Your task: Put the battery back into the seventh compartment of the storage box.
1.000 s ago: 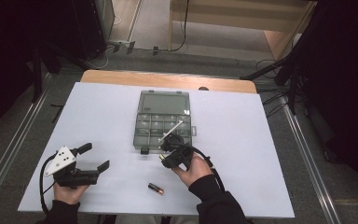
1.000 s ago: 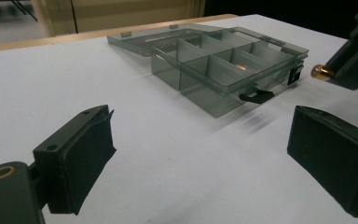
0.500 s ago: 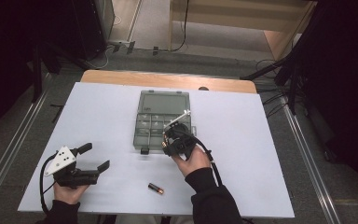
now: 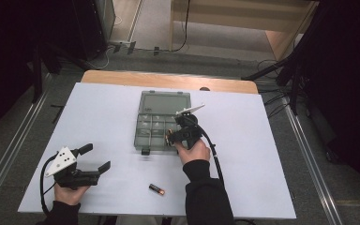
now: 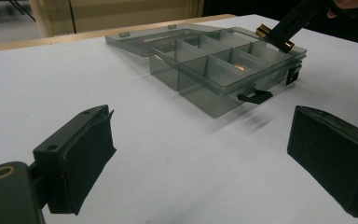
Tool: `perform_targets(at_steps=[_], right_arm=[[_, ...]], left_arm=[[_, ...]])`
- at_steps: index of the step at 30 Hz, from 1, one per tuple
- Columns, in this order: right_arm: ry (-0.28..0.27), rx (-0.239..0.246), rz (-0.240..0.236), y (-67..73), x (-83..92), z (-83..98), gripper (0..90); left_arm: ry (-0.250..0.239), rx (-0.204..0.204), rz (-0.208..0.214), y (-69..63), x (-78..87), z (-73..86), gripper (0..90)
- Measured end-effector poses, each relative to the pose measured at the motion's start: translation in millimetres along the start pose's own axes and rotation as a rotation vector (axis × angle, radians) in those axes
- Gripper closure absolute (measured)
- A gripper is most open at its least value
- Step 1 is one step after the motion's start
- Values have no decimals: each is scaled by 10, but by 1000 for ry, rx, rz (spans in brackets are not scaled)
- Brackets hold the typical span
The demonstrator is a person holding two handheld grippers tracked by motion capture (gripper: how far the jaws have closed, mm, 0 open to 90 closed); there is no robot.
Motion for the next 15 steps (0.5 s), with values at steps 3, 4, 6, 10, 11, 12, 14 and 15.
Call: perform_targets(at_steps=[3,4,6,10,11,12,14,15], right_arm=[[1,-29,1,-32,-20,-10,766],[-5,-37,2,-38,-18,-13,715],[-25,-49,-9,-27,5,-17,652],[-55,-3,1,28,68,8,436],[-58,20,5,53,80,23,316],[-55,52,13,76,87,46,179],[-42,115,55,129,86,108,0],[-49,134,73,156,99,139,0]], left_arm=[[-1,2,1,3,-1,-1,68],[-2,2,3,0,3,-1,68],[-1,2,3,1,4,-1,68],[-1,-1,1,-2,1,-1,68],[-1,0,1,-2,0,-1,68],[2,1,0,-1,-1,1,68],[3,-1,0,-2,-1,2,68],[3,-1,0,-2,-1,2,68]])
Point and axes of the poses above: each handheld gripper's, and its own axes: x roughly backward along the jaws, z roughly out of its underside, y roughly to its left, the point moved 8 cm from there along -x, roughly forward along the jaws, and after that the axes turned 15 degrees about y, right-handed, at the moved point
